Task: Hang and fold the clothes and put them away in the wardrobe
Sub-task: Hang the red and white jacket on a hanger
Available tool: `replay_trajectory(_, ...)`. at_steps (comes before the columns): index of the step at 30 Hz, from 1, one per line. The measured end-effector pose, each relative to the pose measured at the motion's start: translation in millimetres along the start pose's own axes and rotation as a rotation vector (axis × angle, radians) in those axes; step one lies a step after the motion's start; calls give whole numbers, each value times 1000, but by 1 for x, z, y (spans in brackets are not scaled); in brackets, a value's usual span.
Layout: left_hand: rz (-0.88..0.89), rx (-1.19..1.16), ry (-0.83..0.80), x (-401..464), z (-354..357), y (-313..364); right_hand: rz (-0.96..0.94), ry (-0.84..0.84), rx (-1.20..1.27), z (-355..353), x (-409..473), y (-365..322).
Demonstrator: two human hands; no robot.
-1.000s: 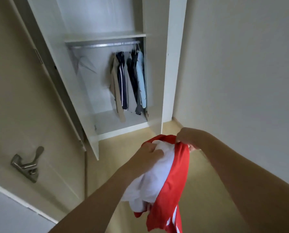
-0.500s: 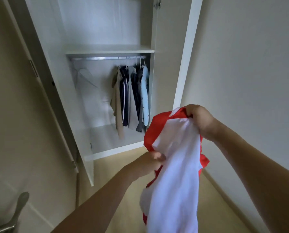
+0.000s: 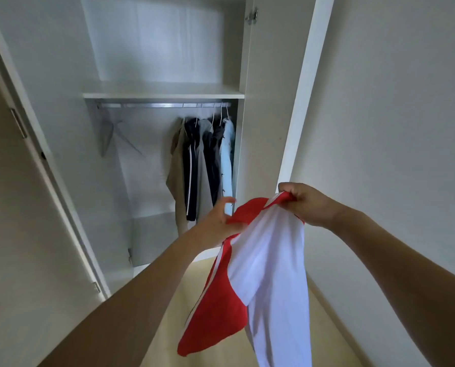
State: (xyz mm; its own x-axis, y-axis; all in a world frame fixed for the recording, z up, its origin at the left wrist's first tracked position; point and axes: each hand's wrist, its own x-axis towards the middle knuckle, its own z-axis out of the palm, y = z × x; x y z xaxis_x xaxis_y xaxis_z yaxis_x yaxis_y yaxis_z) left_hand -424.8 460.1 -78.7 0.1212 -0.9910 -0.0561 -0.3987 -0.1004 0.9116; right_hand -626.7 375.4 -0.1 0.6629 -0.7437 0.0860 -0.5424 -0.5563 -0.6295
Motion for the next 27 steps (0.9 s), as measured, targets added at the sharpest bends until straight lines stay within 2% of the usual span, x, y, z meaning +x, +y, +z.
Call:
replay_trajectory(2, -26, 140, -101, 15, -3, 4, -8, 11, -40, -4, 24, 9)
replay_trajectory(3, -41, 133, -127, 20, -5, 7, -26, 19, -64, -6, 37, 14)
replay_trajectory(6, -106, -109, -169, 34, -17, 21, -60, 81, -101, -6, 76, 26)
replay_trajectory(11, -27, -292, 21, 75, -39, 61, 31, 216, -14, 21, 140, 44)
replay_trajectory(13, -55, -392, 131, 112, -58, 65, 170, 253, 189, 36, 177, 49)
replay_trajectory(16, -125, -419, 248, 148, -79, 61, 324, 185, 545, 52, 186, 51)
replay_trajectory(19, -167, -380, 250, 183, -101, 58, 256, 50, 709, 65, 197, 53)
replay_trajectory(23, -150, -429, 280, 224, -121, 57, 171, -80, 573, 75, 241, 42)
replay_trajectory(27, -138, -371, 292, 255, -144, 44, 268, 11, 200, 98, 307, 39)
